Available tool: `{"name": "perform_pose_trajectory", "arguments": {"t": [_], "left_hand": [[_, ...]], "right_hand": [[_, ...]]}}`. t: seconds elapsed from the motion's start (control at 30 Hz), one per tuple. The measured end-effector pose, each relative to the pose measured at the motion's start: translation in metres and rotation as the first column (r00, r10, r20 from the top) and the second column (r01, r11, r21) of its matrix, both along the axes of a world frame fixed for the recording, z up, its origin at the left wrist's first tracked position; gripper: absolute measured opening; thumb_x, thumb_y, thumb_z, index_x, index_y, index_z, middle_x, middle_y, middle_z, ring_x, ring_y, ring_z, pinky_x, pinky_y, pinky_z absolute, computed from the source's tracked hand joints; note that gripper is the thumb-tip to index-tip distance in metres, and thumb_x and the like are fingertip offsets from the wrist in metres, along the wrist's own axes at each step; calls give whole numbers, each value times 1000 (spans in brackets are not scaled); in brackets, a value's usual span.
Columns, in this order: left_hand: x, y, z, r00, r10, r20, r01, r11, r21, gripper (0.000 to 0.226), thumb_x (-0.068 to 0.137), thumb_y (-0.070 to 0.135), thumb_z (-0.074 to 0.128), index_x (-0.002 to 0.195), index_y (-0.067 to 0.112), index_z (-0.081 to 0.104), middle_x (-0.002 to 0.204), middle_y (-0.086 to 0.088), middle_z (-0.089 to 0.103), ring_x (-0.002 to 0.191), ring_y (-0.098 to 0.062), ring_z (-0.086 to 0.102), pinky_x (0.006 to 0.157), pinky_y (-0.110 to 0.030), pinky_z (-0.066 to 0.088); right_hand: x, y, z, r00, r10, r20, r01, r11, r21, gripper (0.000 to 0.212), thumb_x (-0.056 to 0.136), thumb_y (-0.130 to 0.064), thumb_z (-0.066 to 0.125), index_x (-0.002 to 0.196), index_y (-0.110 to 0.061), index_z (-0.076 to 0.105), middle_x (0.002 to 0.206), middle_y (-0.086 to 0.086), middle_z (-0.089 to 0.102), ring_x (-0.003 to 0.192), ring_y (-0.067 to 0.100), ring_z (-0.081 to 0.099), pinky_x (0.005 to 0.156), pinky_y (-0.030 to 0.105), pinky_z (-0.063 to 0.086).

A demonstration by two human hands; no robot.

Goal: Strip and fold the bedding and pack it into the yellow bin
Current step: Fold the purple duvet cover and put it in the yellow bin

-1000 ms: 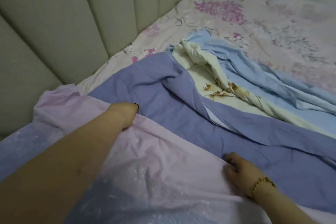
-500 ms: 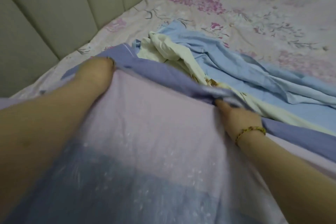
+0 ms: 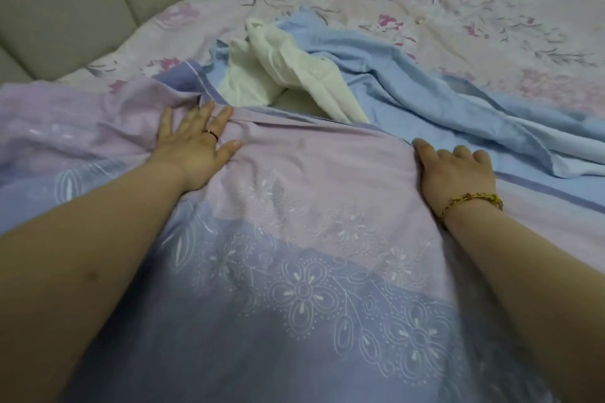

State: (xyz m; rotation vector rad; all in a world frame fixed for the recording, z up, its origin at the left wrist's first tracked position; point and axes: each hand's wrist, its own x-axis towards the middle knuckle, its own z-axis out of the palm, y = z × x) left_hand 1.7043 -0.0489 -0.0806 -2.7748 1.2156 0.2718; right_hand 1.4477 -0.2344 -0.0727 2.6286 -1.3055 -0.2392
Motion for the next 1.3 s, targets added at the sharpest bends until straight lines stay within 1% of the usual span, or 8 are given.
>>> {"name": "perform_pose_trajectory", "arguments": {"t": [0.23, 0.4, 0.5, 0.6, 0.7, 0.87, 1.1, 1.3], "left_hand": [[-25, 28, 22, 1000, -1, -15, 1, 999, 40, 57, 100, 40, 21, 149, 23, 0, 157, -3, -8, 145, -18, -5, 115, -39, -8], [-11, 105, 65, 977, 172, 126, -88, 862, -499, 45, 89, 17, 52, 132, 6, 49, 148, -21, 31, 137, -36, 28, 113, -42, 13], [27, 130, 82, 820, 519, -240, -566, 673, -477, 61, 90, 30, 54, 141, 3, 34, 147, -22, 30, 134, -38, 30, 110, -42, 22], [49, 139, 89, 414, 418, -809, -899, 324, -293, 72, 86, 49, 55, 137, 0, 40, 139, -13, 46, 125, -32, 46, 104, -37, 37], [52, 137, 87, 414, 382, -826, -881, 397, -258, 70, 80, 42, 65, 134, 1, 44, 130, -7, 52, 118, -29, 52, 90, -30, 40], [68, 115, 119, 856, 475, -204, -517, 780, -354, 40, 94, 27, 51, 114, -8, 56, 122, -31, 54, 112, -42, 52, 89, -40, 41], [114, 99, 152, 902, 322, 289, -178, 886, -429, 42, 96, 29, 43, 114, -7, 52, 114, -38, 51, 104, -50, 49, 91, -48, 37], [50, 129, 89, 957, 289, -20, -284, 923, -259, 72, 94, 31, 46, 149, 14, 4, 157, -12, 6, 143, -30, 12, 115, -38, 6]], "right_hand": [[-3, 49, 22, 968, -60, -245, 88, 991, 103, 57, 97, -16, 15, 146, -13, -14, 150, 12, 14, 141, 30, 12, 115, 46, 5], [-3, 88, 52, 987, 15, -158, 24, 970, 241, 58, 98, -27, 26, 148, -23, -4, 156, 8, -10, 145, 27, -9, 116, 45, -6], [20, 121, 59, 996, 41, 80, -71, 902, 425, 56, 98, -34, 28, 147, -31, 1, 157, 1, -11, 145, 20, -7, 117, 40, -3], [42, 155, 40, 995, 98, 34, -99, 796, 597, 64, 96, -50, 24, 147, -30, -10, 155, 1, -22, 144, 20, -17, 114, 47, -8], [48, 160, 18, 992, 107, -63, -51, 811, 582, 67, 95, -55, 15, 145, -26, -19, 151, 3, -31, 140, 20, -28, 112, 52, -13], [45, 162, 17, 995, 89, -52, -44, 825, 564, 68, 94, -57, 15, 145, -28, -19, 152, 0, -29, 140, 19, -27, 112, 51, -13], [49, 159, 11, 997, 37, -61, -1, 860, 510, 69, 92, -61, 7, 144, -27, -23, 149, 0, -34, 141, 20, -26, 110, 56, -12], [51, 156, 11, 994, 47, -102, 16, 840, 542, 69, 93, -59, 10, 144, -25, -23, 150, 3, -33, 140, 21, -26, 111, 57, -12]]}}
